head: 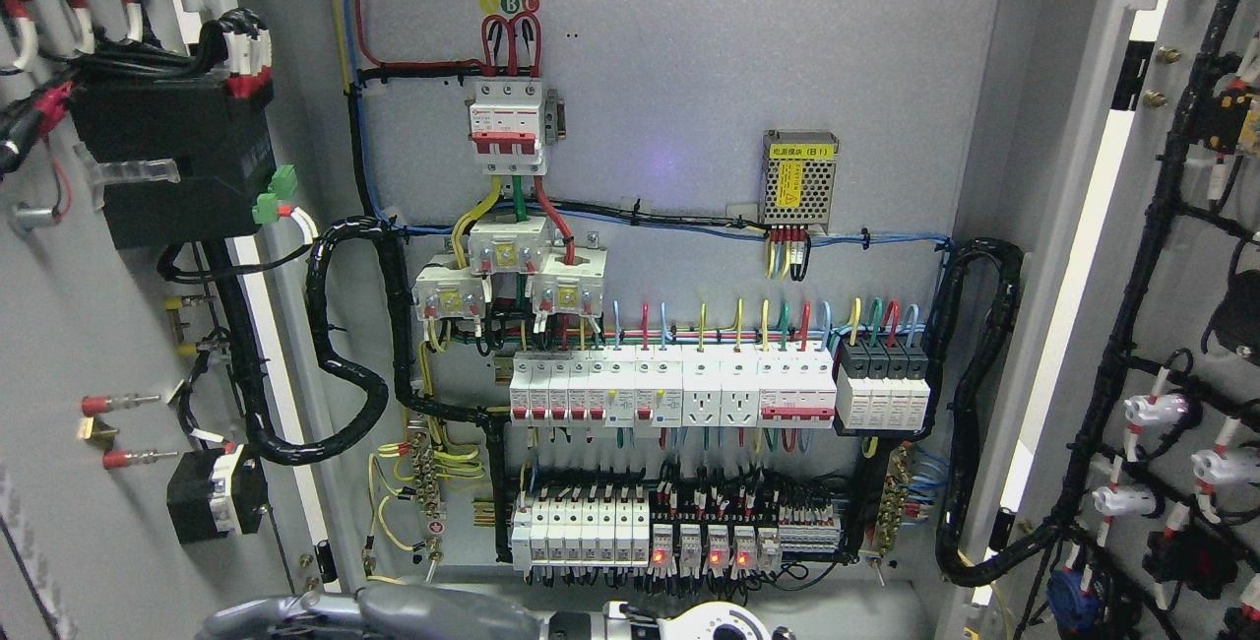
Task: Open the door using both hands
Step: 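Withdraw the right hand down and out of the cabinet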
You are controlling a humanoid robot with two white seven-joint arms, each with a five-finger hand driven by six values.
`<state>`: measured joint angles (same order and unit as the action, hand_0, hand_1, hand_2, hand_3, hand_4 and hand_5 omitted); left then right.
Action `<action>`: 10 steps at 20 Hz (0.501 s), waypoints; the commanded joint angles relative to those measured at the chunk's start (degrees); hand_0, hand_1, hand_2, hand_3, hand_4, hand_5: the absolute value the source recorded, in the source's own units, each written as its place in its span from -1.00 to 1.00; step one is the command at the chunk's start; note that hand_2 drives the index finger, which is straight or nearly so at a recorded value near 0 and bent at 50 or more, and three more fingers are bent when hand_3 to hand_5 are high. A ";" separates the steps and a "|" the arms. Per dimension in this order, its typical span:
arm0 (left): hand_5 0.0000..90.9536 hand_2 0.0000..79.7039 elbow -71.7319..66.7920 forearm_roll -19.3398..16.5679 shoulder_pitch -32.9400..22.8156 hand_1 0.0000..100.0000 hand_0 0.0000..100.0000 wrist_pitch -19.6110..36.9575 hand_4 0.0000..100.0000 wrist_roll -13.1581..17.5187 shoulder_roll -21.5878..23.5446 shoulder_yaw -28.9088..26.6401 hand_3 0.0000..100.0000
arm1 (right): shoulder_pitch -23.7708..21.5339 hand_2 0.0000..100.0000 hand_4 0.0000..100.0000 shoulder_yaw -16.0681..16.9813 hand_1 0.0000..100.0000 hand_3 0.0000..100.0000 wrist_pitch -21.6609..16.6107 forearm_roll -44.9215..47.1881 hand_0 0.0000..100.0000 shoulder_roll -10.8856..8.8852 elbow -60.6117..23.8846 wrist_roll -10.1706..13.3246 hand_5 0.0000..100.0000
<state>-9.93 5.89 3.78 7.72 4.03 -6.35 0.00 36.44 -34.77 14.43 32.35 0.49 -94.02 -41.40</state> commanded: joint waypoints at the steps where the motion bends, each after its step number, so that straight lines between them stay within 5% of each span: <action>1: -1.00 -1.00 0.00 0.00 0.00 -1.00 -1.00 0.02 -1.00 0.54 -0.07 -0.53 -1.00 | -7.94 -1.00 -1.00 11.65 -1.00 -1.00 -8.95 0.17 -1.00 -11.29 -2.20 -0.26 -1.00; 5: -1.00 -1.00 0.00 -0.08 0.00 -1.00 -1.00 0.02 -1.00 0.54 0.02 -0.26 -1.00 | -18.13 -1.00 -1.00 17.61 -1.00 -1.00 -13.28 0.16 -1.00 -18.23 -7.39 0.18 -1.00; 7: -1.00 -1.00 0.00 0.00 0.09 -1.00 -1.00 0.02 -1.00 0.54 0.02 -0.26 -1.00 | -23.59 -1.00 -1.00 21.13 -1.00 -1.00 -16.51 0.16 -1.00 -20.96 -10.55 3.41 -1.00; 10: -1.00 -1.00 3.14 -0.52 0.00 -1.00 -1.00 0.89 -1.00 0.54 0.11 2.45 -1.00 | -31.58 -1.00 -1.00 24.74 -1.00 -1.00 -26.52 0.34 -1.00 -22.81 -14.95 10.18 -1.00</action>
<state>-9.69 5.73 3.80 7.34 4.57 -6.36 0.11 17.98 -23.56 -5.34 32.49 -10.65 -99.35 -35.92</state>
